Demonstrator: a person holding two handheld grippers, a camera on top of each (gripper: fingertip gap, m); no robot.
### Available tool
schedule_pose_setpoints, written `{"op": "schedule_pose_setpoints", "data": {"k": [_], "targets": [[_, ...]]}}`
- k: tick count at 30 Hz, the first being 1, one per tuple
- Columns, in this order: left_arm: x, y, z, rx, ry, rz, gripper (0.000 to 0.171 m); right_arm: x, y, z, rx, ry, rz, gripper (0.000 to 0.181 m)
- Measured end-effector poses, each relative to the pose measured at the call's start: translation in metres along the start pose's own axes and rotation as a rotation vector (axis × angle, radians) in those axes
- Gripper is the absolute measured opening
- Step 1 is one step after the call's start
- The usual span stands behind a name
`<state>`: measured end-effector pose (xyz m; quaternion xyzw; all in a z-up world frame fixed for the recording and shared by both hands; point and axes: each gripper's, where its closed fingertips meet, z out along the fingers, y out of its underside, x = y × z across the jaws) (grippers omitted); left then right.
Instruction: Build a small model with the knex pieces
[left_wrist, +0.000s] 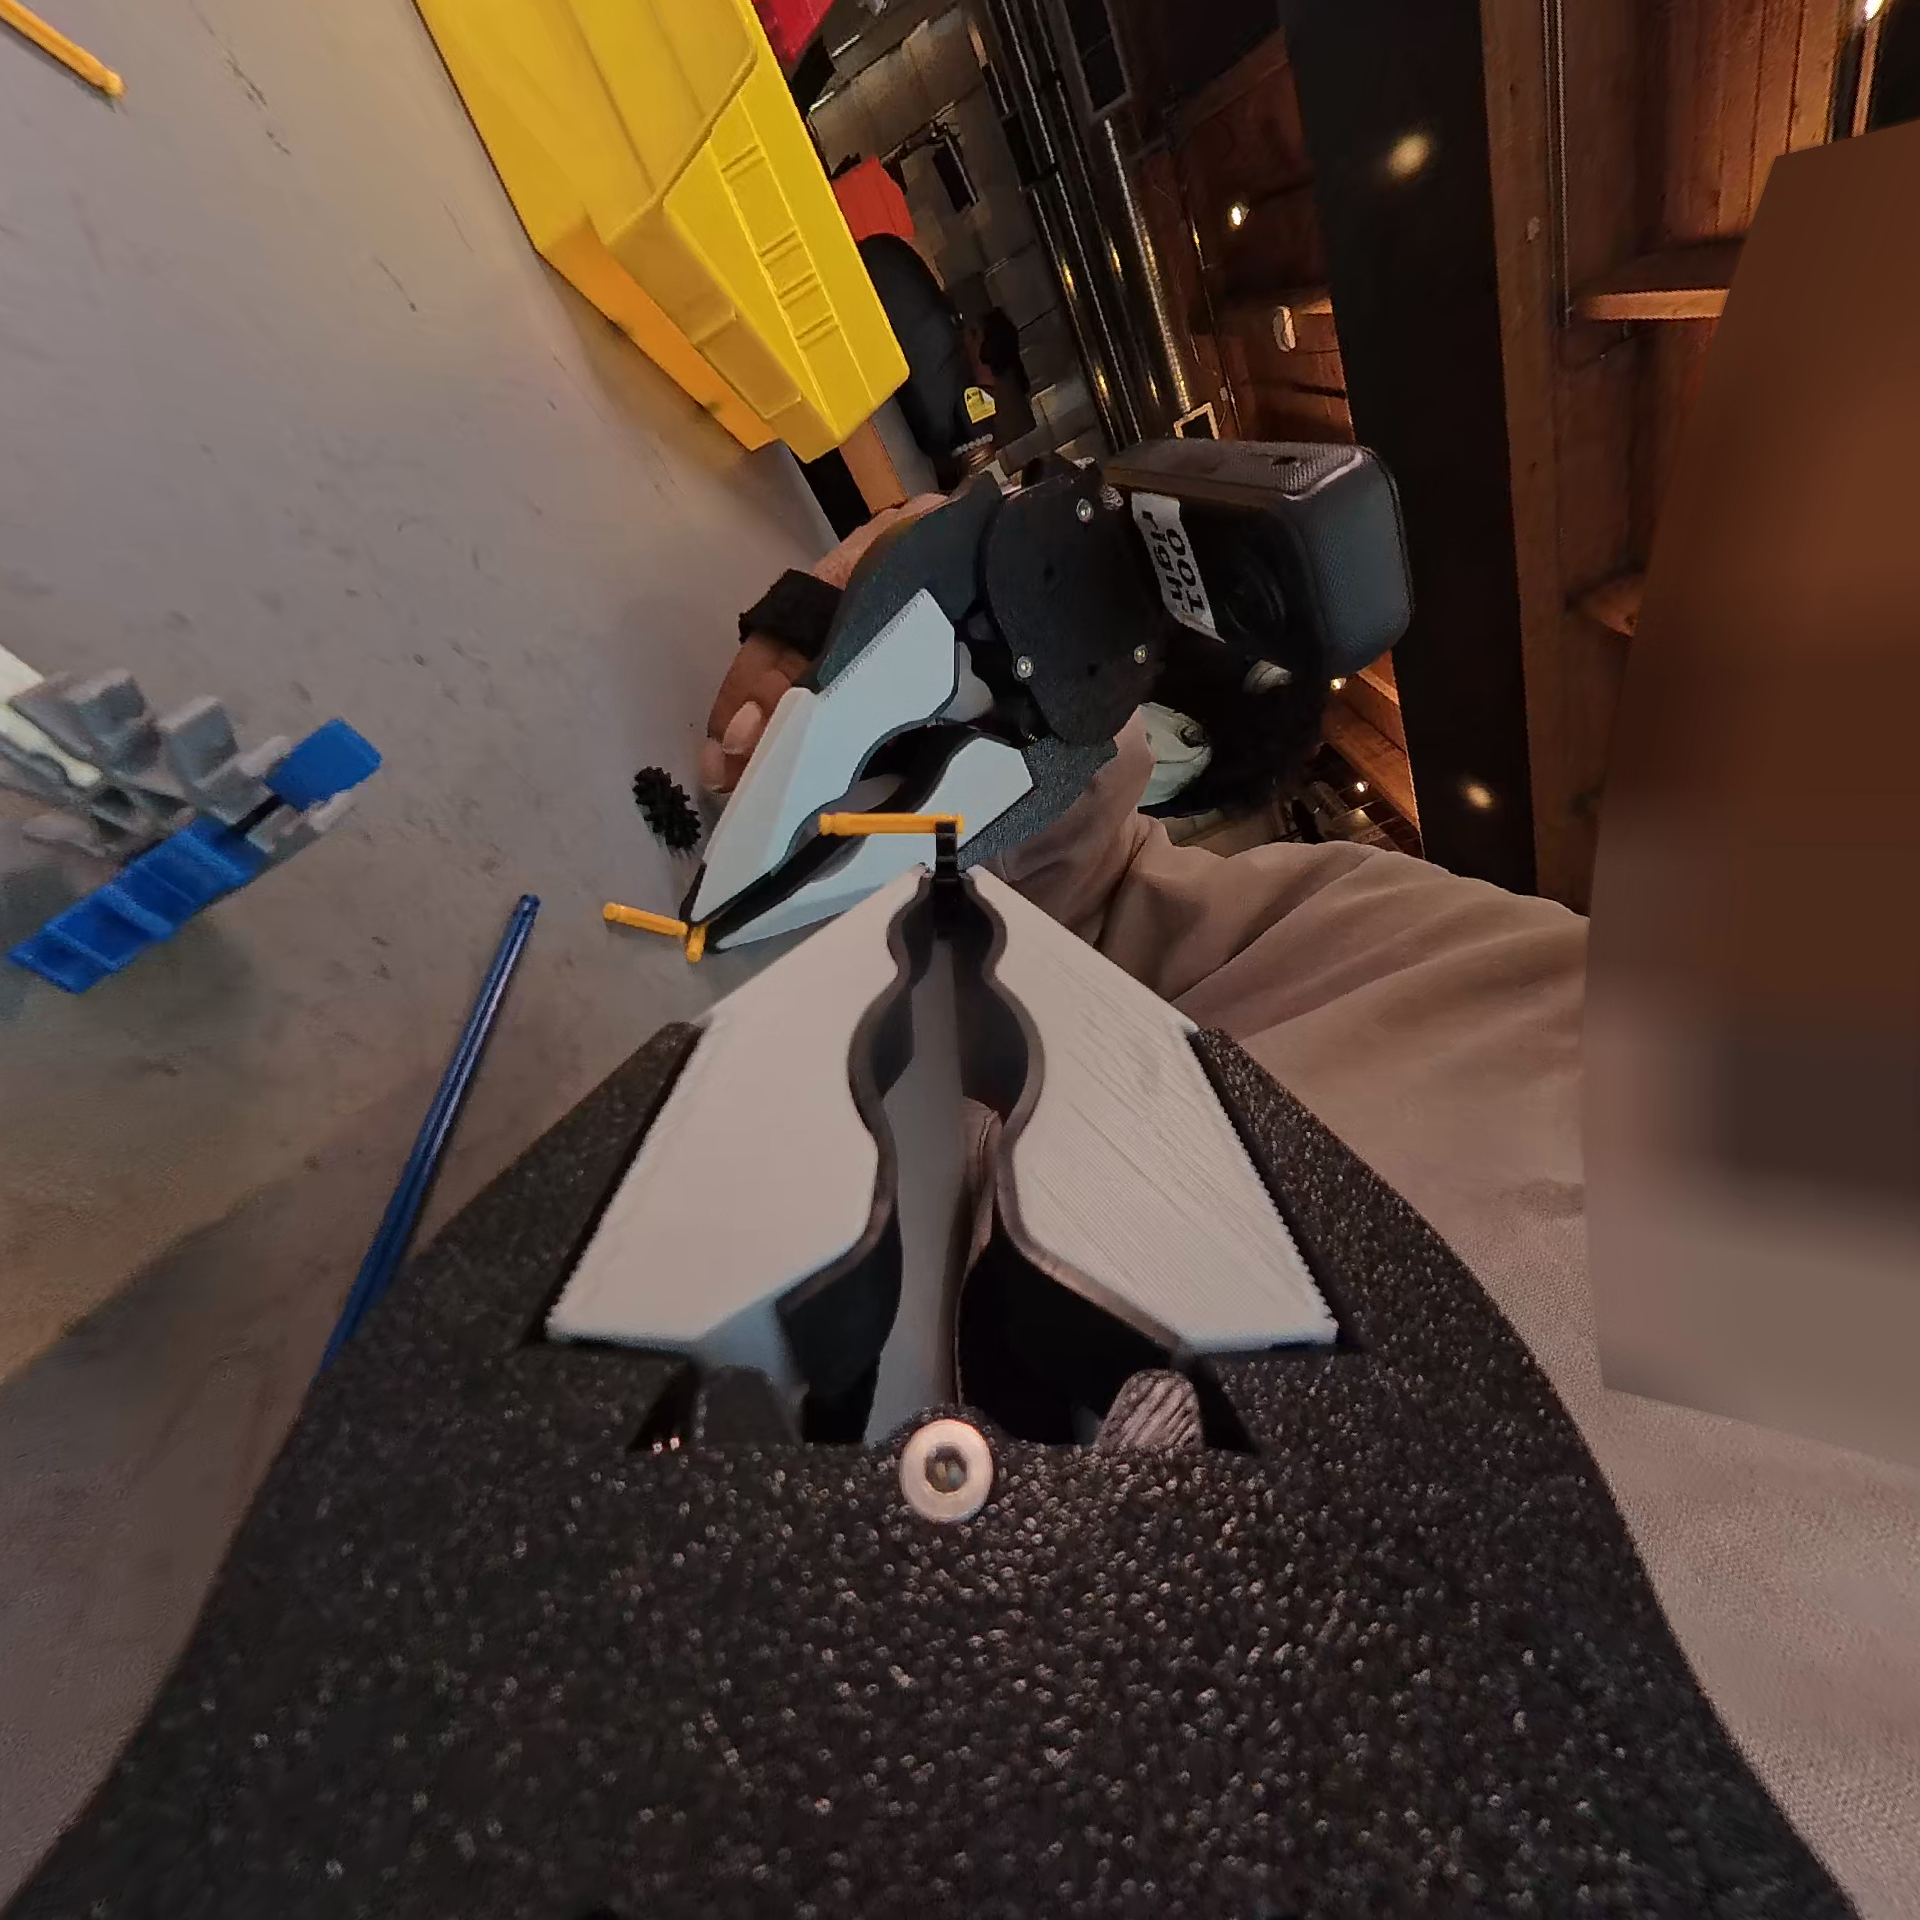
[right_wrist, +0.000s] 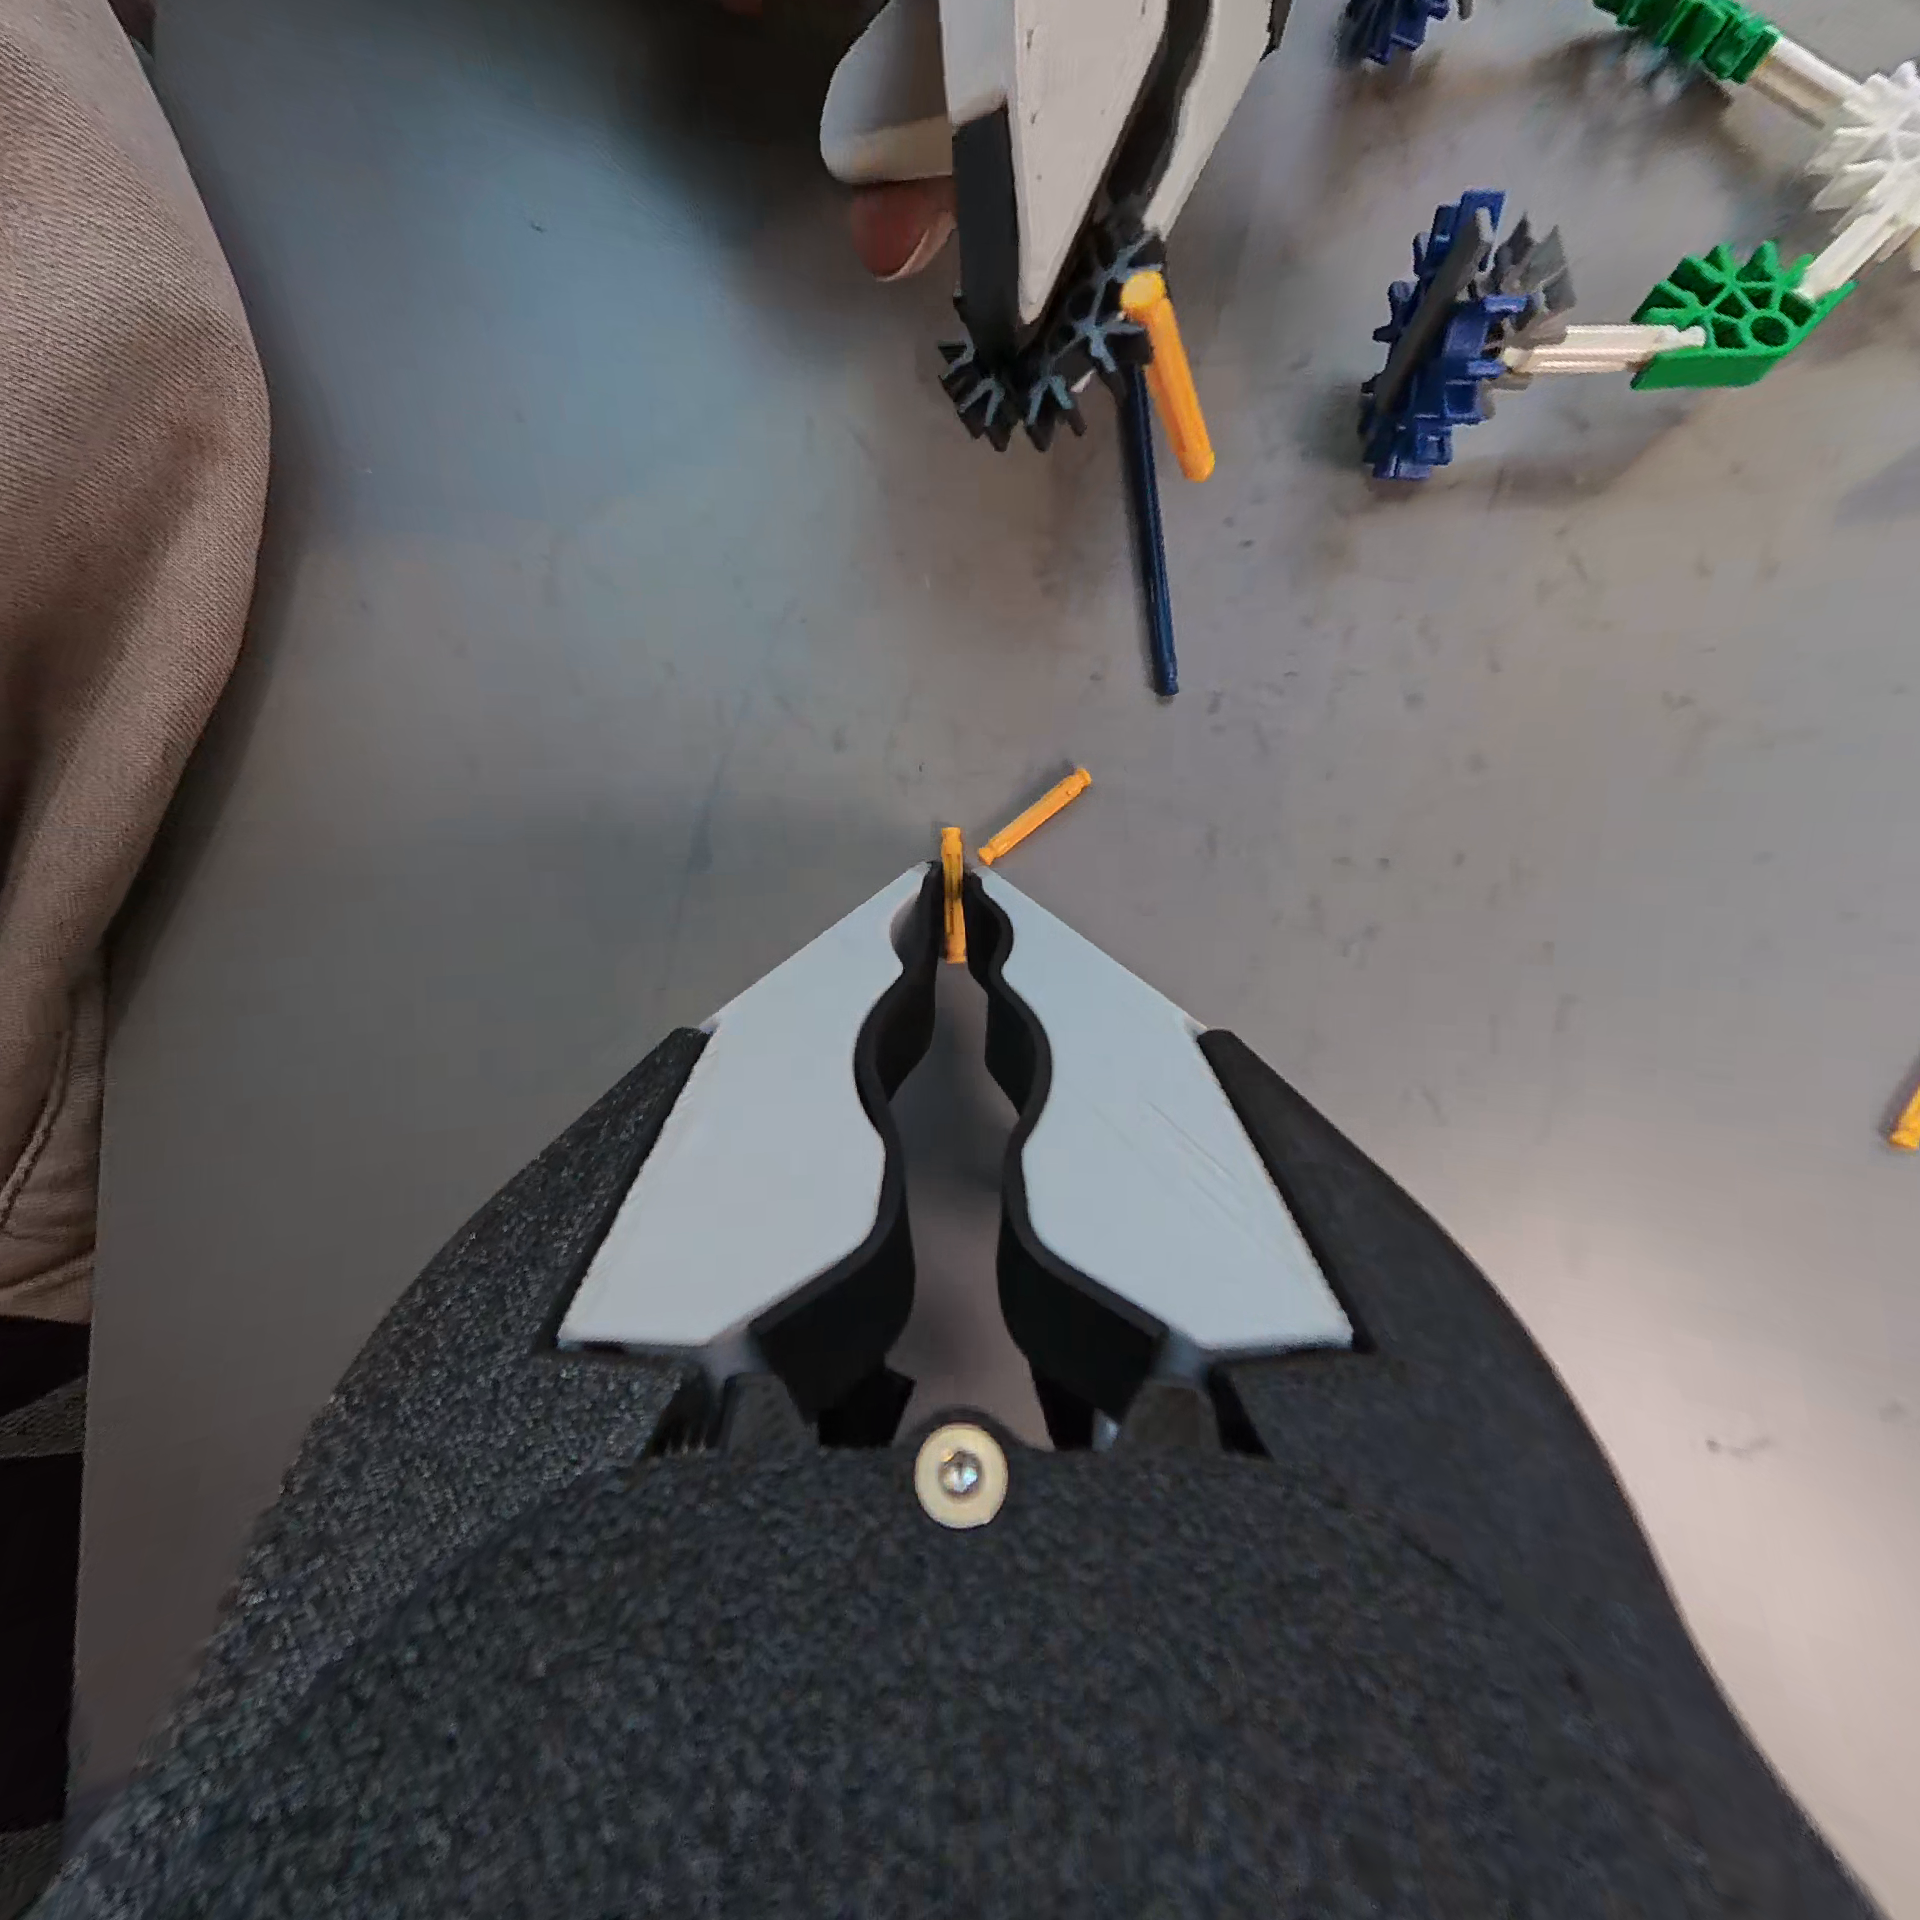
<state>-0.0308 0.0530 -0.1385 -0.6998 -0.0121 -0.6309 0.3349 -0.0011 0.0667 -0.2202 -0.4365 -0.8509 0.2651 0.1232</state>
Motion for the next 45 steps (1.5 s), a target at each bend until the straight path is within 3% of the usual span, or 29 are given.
{"op": "schedule_pose_setpoints", "data": {"k": [9, 16, 24, 45], "targets": [[0.004, 0.003, 0.001, -0.02, -0.014, 0.055, 0.002, -0.02, -0.022, 0.015, 0.061, -0.031, -0.073, 0.002], [0.025, 0.009, 0.006, -0.074, -0.057, 0.401, 0.002, -0.02, -0.023, 0.014, 0.091, -0.029, -0.072, 0.003], [0.031, 0.004, 0.003, -0.045, -0.095, 0.566, 0.002, -0.017, -0.029, 0.006, 0.172, -0.04, -0.037, 0.009], [0.021, 0.011, 0.005, -0.1, -0.169, 0.655, 0.002, -0.015, -0.066, -0.043, 0.515, -0.089, 0.029, 0.012]]}}
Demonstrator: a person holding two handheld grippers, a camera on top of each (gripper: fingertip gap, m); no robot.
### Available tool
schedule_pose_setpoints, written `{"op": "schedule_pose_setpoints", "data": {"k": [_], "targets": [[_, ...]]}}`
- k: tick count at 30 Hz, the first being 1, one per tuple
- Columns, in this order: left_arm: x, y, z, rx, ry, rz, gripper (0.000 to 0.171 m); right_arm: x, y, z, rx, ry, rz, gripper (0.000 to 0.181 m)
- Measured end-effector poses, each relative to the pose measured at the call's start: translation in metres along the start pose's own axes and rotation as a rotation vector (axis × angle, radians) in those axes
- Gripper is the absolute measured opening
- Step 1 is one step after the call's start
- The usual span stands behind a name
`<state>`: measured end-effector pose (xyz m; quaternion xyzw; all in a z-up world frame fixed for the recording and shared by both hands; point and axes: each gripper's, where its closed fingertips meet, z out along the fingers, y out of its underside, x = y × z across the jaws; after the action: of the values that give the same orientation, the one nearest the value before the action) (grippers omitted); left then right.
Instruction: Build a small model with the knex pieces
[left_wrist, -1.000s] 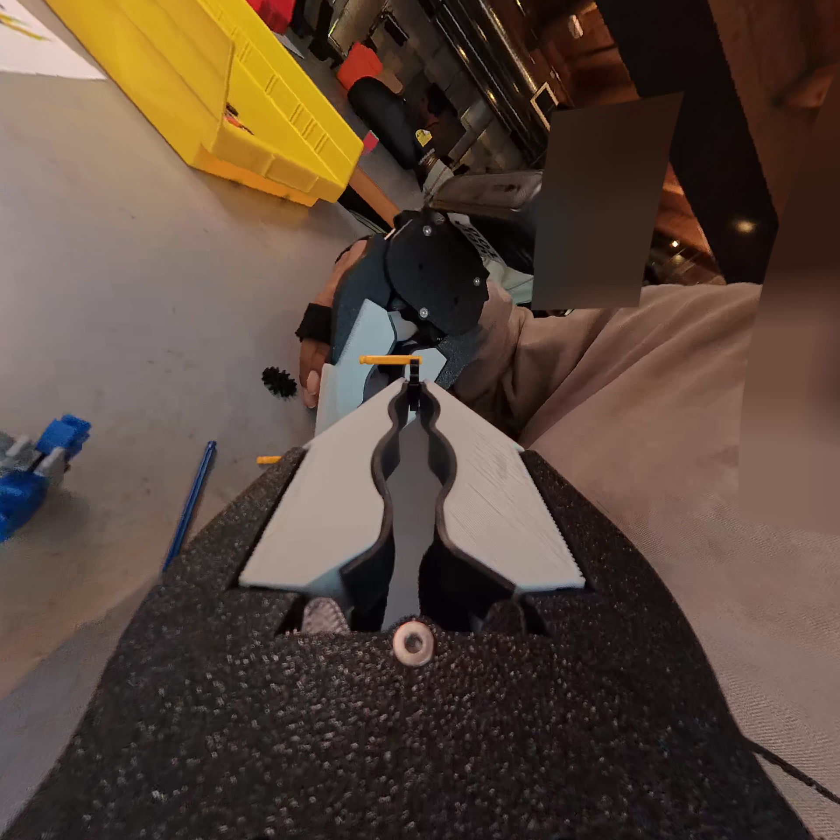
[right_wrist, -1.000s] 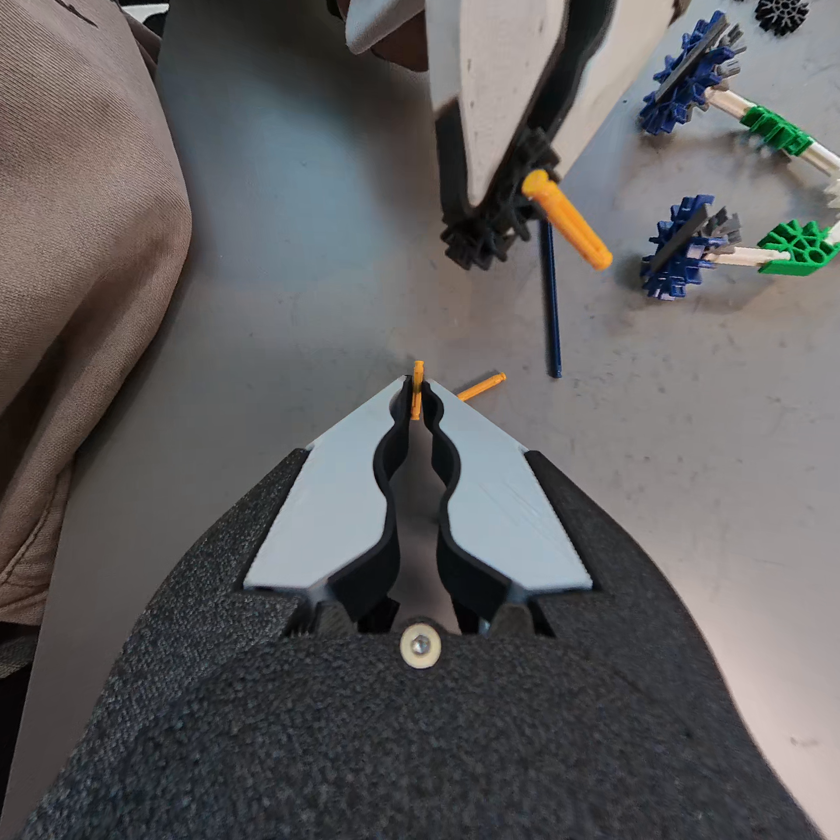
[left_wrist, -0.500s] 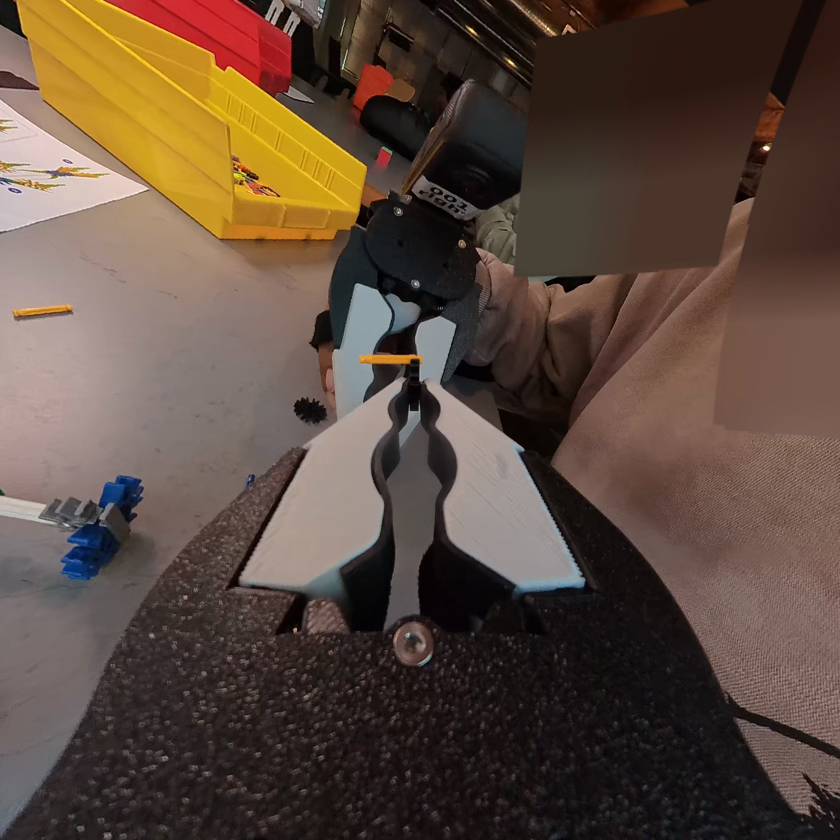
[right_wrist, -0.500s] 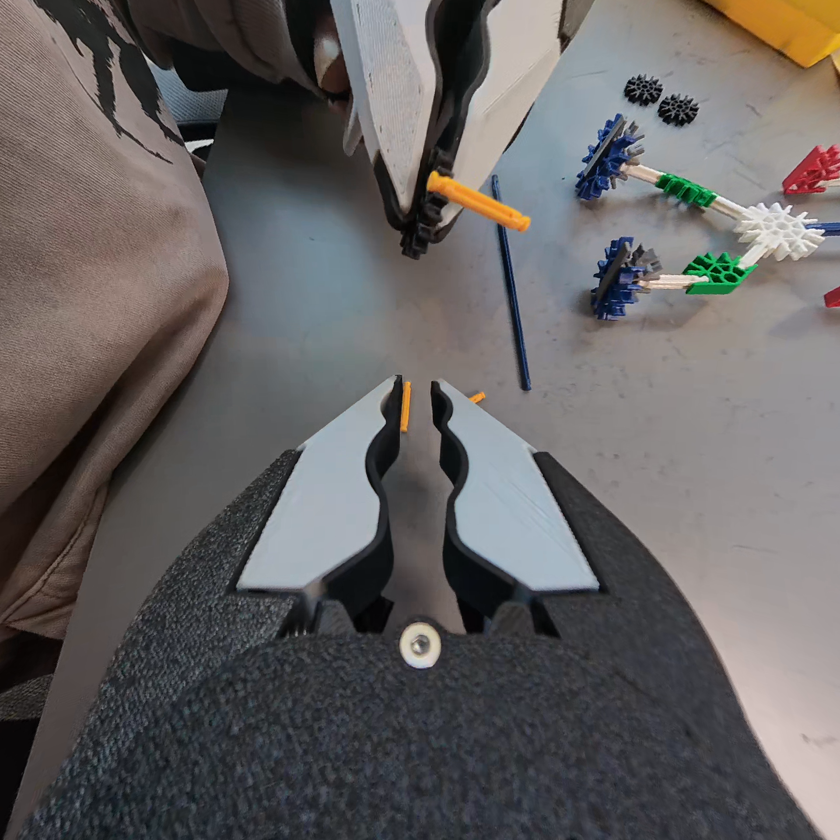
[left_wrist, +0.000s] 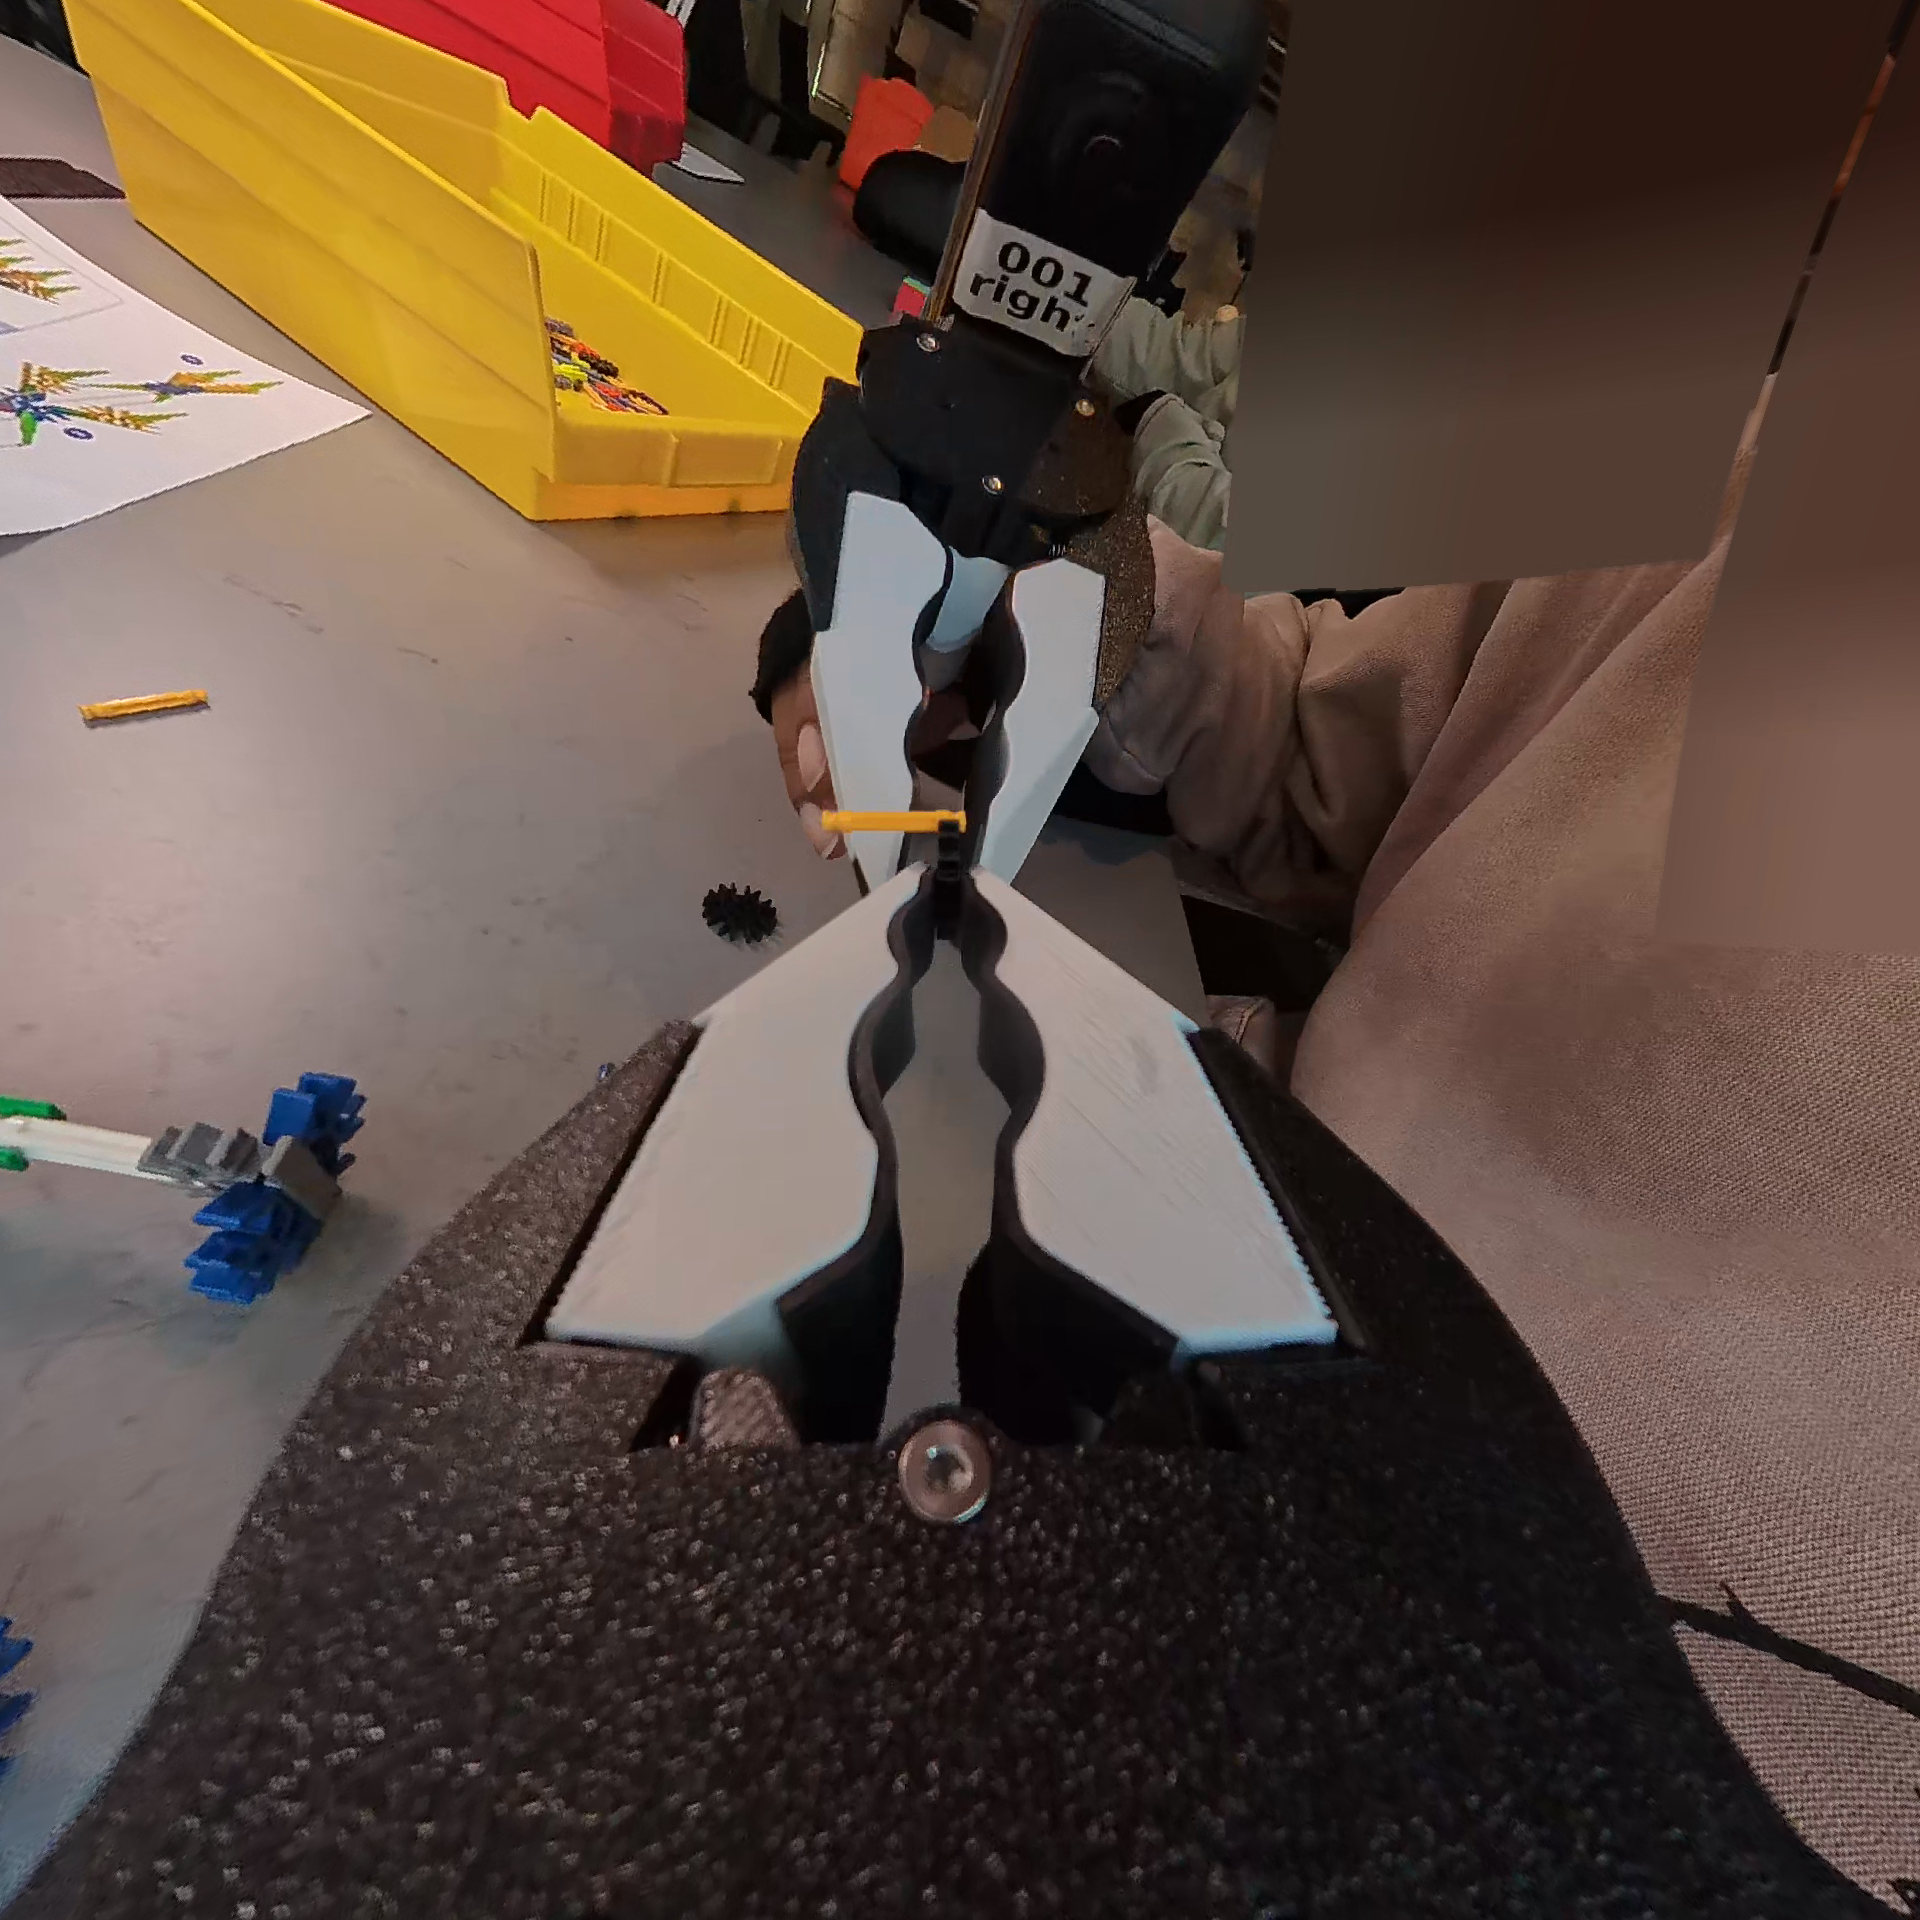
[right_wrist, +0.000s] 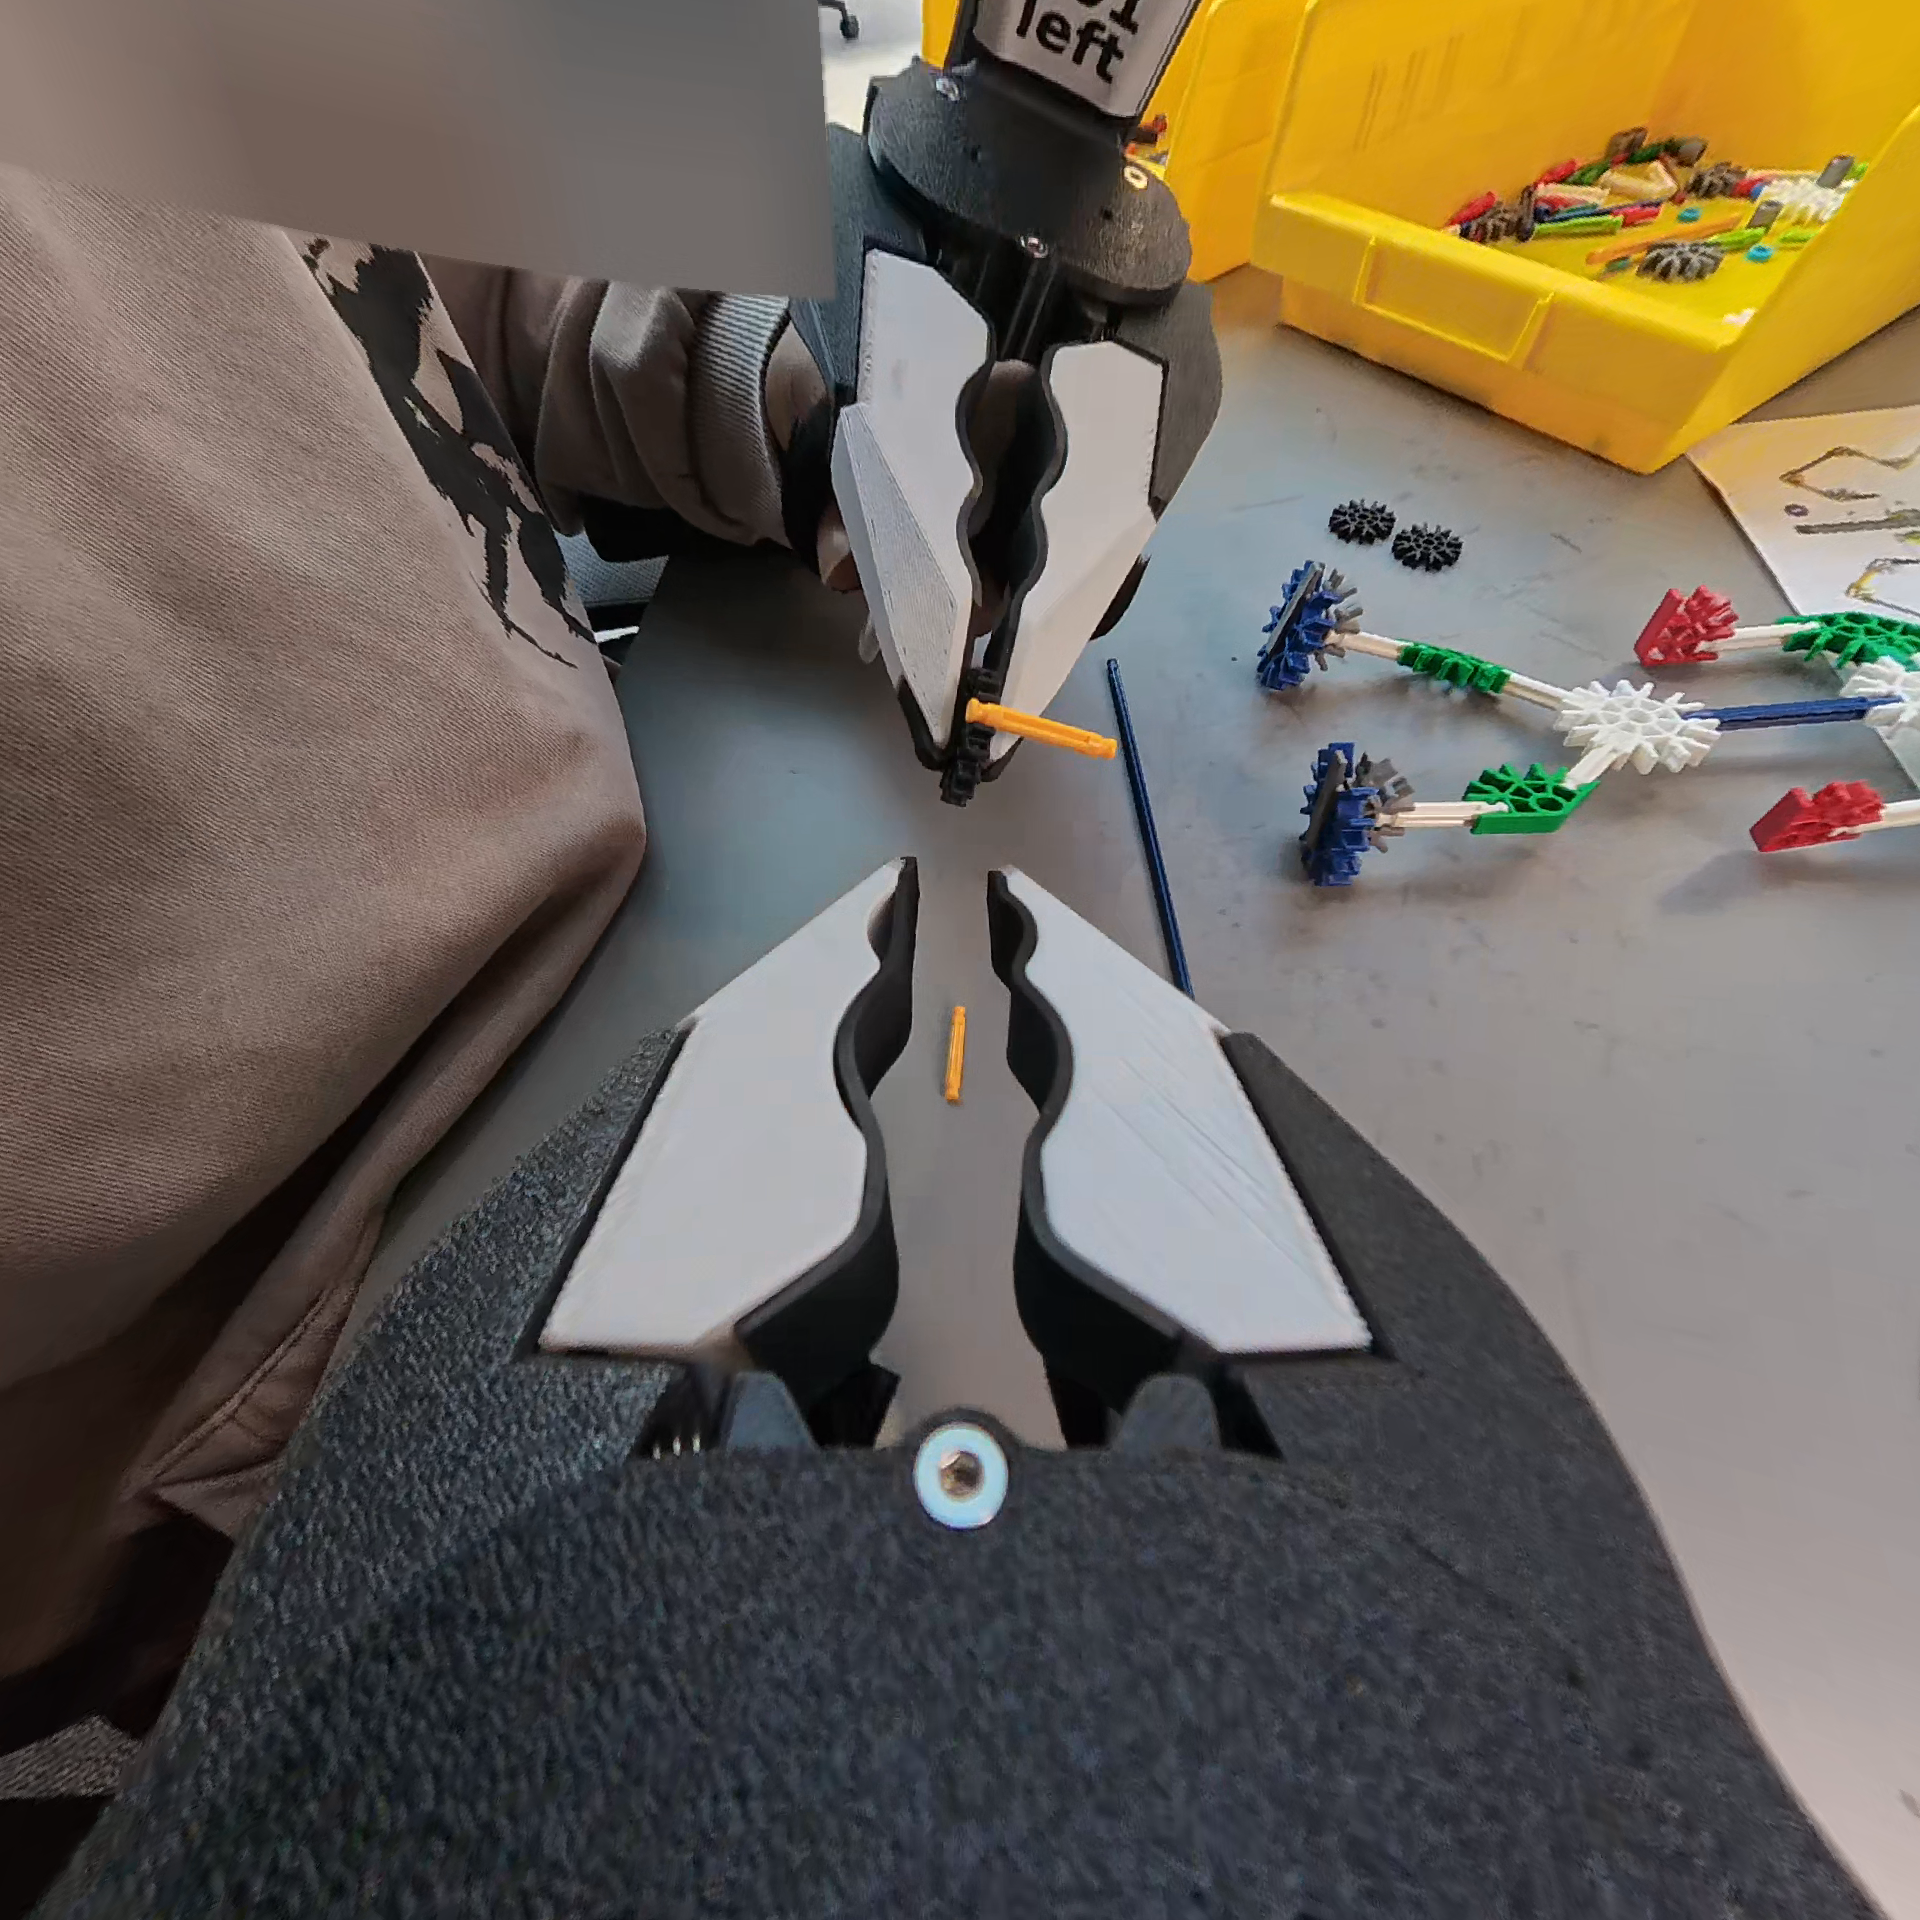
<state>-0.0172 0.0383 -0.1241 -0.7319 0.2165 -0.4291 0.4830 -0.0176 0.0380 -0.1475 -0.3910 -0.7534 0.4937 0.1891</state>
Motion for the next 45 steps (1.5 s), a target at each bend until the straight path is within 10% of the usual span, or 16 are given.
{"op": "schedule_pose_setpoints", "data": {"k": [45], "targets": [[0.014, -0.017, -0.009, 0.148, 0.237, -0.199, 0.002, -0.008, -0.039, -0.005, 0.264, -0.008, 0.023, 0.002]]}}
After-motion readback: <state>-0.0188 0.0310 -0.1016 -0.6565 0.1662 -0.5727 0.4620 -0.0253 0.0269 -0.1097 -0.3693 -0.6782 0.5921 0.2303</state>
